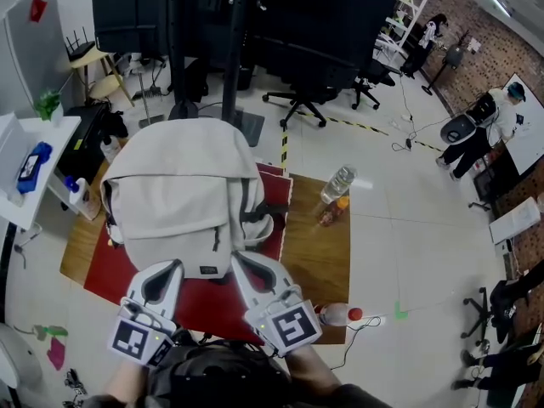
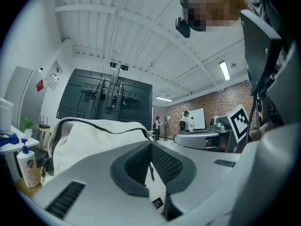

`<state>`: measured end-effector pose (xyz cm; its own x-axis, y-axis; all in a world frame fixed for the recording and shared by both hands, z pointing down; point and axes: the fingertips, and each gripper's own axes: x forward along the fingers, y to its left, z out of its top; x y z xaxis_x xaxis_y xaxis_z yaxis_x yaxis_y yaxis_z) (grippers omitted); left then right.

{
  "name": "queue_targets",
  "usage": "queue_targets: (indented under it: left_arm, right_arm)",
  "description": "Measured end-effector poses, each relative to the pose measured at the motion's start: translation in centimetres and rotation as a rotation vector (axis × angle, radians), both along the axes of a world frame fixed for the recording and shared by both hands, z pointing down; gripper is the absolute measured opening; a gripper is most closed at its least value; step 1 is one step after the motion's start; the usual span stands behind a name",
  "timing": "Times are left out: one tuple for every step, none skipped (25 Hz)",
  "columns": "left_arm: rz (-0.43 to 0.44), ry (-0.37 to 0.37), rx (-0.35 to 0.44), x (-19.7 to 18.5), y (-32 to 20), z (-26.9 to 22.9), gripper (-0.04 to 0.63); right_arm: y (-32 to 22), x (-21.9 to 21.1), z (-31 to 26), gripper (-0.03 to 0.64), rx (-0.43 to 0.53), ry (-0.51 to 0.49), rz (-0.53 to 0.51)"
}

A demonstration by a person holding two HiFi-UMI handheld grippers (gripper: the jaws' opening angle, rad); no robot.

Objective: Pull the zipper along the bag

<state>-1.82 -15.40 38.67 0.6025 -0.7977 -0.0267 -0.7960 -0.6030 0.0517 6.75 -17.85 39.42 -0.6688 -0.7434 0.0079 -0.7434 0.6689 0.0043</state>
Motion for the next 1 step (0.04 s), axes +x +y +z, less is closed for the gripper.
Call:
queue_targets:
  left_arm:
    - [-0.003,-0.003,0.000,0.18,-0.11,0.01,0.031]
  right_arm:
    - [0.00,0.26,0.03,0.010,0.001,0.002,0.000]
